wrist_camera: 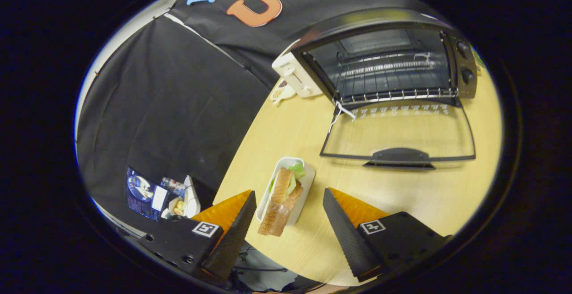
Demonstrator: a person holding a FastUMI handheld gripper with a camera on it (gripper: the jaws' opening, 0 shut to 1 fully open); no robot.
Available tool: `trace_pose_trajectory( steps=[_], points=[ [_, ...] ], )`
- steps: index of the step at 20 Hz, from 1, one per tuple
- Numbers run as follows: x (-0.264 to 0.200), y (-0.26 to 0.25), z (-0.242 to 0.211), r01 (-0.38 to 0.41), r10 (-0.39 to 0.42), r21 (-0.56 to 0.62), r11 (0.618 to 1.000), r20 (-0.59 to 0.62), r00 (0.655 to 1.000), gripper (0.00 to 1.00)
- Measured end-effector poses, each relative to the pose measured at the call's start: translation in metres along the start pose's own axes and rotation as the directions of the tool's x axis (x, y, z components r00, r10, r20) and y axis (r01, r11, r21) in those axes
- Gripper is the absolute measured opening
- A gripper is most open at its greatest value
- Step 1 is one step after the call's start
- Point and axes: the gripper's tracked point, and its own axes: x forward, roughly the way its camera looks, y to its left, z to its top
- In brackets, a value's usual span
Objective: Open the toaster oven, put the food inside, and close the toaster oven door.
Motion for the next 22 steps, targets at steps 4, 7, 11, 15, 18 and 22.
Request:
trace_pose_trajectory(
  steps=[4,7,11,15,18,22],
  points=[
    [0.010,0.001,-0.005,0.015,-0.015,-0.002,1.000,-0.022,1.000,0.88],
    [0.015,0.004,-0.004,0.013,-0.012,0.025,1.000,-0.020,1.000,0.73],
    [0.022,0.003,-0.006,0.004,0.001,0.080,0.997,-0.052,0.999,0.57],
    [0.022,0.002,-0.003,-0.028,0.033,0.131,0.991,-0.041,0.999,0.41],
    [0.020,0.004,-0.003,-0.046,0.050,0.131,0.990,-0.033,0.998,0.38],
    [0.014,0.012,-0.001,-0.082,0.085,0.130,0.988,-0.016,0.996,0.34]
  ],
)
